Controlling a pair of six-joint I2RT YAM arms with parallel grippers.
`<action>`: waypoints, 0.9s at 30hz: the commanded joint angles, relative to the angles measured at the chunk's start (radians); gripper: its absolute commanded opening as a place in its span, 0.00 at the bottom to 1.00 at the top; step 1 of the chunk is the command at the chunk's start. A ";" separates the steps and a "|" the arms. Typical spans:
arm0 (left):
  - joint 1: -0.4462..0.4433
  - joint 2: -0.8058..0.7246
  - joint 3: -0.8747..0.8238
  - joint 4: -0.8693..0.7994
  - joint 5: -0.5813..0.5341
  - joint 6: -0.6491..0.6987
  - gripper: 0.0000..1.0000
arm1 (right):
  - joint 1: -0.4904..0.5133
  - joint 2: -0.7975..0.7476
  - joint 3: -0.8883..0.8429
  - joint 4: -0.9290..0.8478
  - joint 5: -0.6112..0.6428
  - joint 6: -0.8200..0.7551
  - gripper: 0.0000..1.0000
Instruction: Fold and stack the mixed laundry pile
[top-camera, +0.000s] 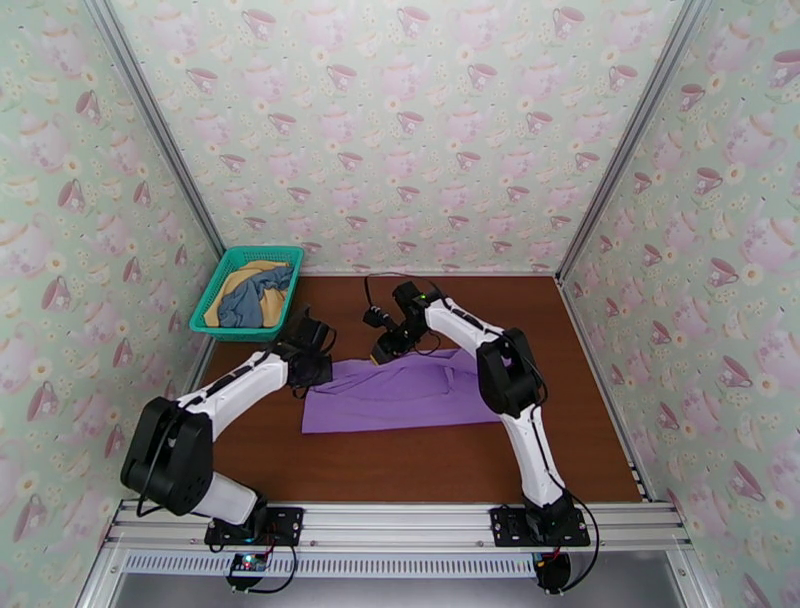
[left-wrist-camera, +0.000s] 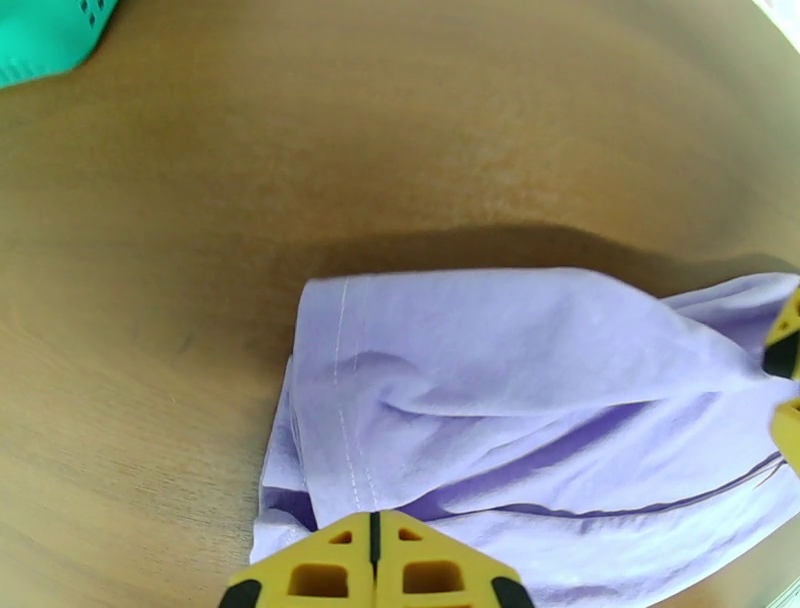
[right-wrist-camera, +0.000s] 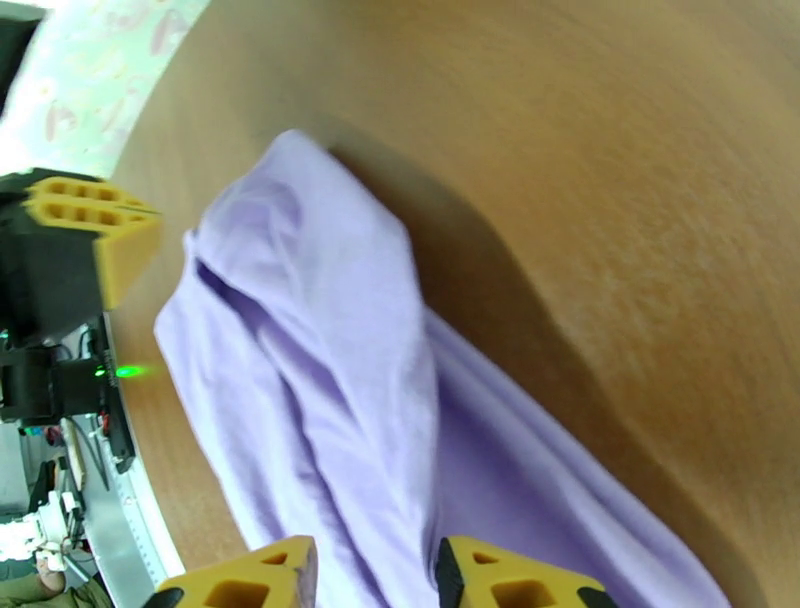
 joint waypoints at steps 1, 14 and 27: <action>-0.007 0.020 -0.010 0.020 0.018 -0.018 0.00 | 0.010 -0.041 -0.052 0.035 -0.077 0.009 0.38; -0.009 0.079 0.077 -0.054 -0.076 -0.045 0.13 | 0.023 -0.081 -0.083 0.097 0.010 0.041 0.42; 0.061 0.344 0.281 -0.102 -0.053 0.001 0.36 | 0.023 0.233 0.412 -0.203 0.134 -0.025 0.51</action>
